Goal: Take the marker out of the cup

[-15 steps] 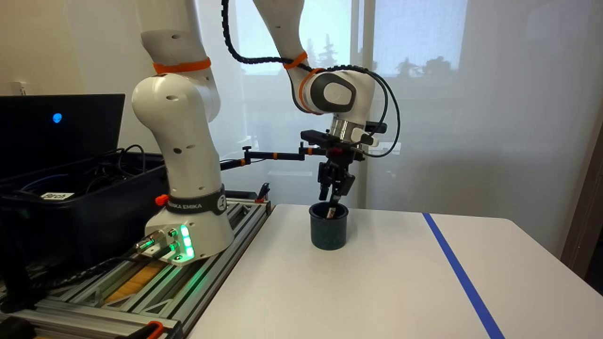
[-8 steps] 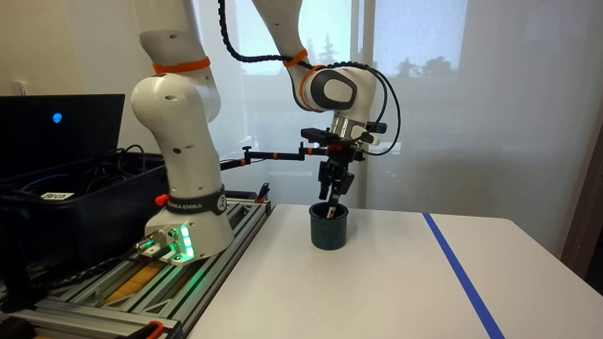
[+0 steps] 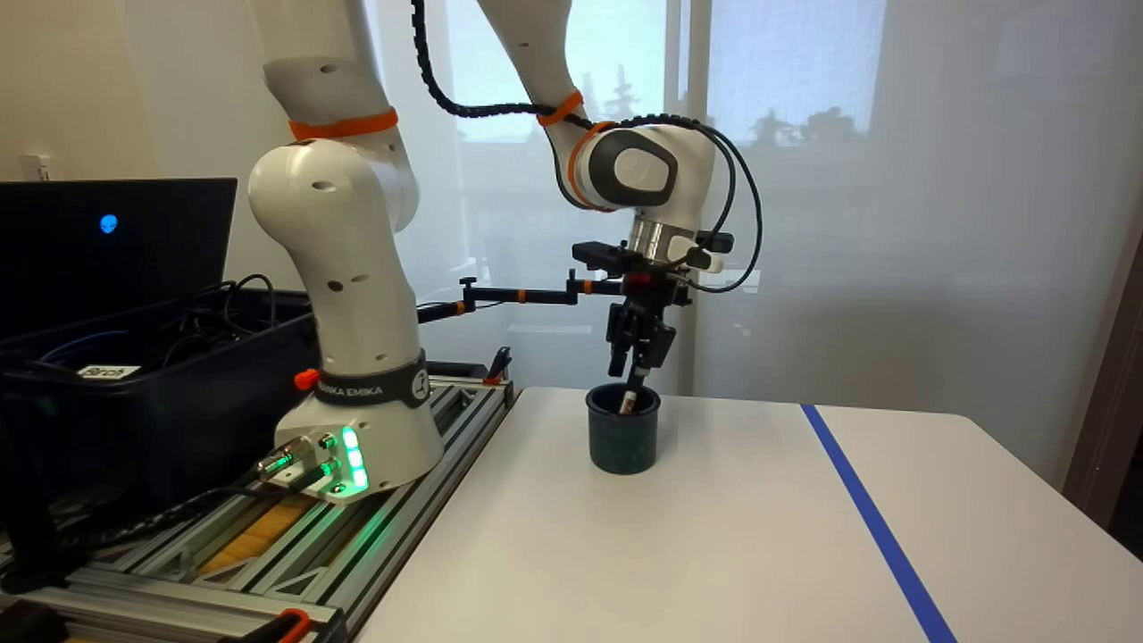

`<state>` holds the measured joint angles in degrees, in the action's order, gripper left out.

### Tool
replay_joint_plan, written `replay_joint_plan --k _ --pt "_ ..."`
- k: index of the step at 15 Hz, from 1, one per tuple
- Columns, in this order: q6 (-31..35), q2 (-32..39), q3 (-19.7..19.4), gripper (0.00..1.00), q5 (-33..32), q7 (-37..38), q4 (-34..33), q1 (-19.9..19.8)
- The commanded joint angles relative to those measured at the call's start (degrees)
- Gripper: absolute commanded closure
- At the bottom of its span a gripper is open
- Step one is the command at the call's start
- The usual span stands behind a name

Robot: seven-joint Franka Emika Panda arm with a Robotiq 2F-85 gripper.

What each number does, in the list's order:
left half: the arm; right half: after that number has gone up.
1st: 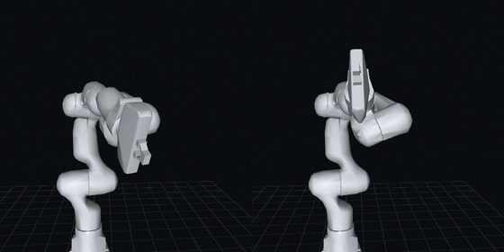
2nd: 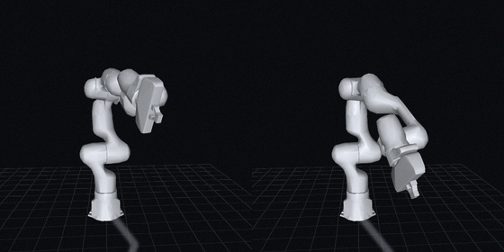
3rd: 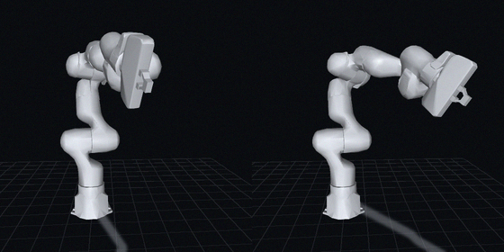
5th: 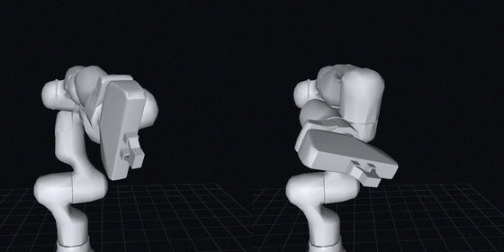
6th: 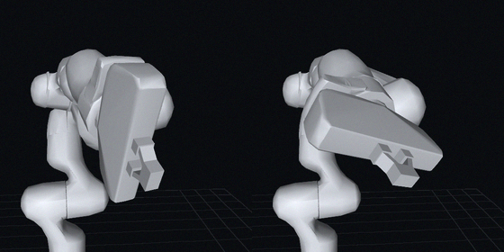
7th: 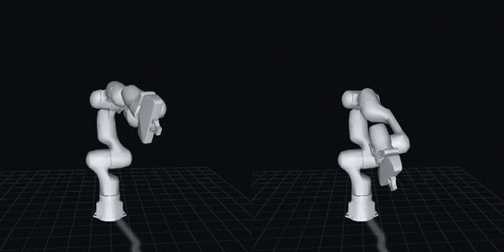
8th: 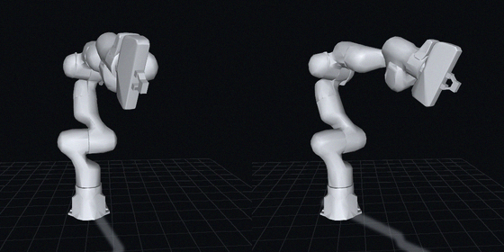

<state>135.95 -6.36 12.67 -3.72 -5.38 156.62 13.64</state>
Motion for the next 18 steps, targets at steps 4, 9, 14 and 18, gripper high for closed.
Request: replay_joint_plan --k 4,9,14,18 --pt "3.0 0.4 0.3 0.53 -0.8 1.3 -0.1 0.0" --pt "4.4 1.4 0.3 0.57 -0.8 1.3 -0.3 0.0" --pt "5.8 2.6 0.4 0.60 -1.0 1.3 -0.4 0.0" --pt "5.9 3.1 0.6 0.94 -0.9 1.4 -0.9 0.1"
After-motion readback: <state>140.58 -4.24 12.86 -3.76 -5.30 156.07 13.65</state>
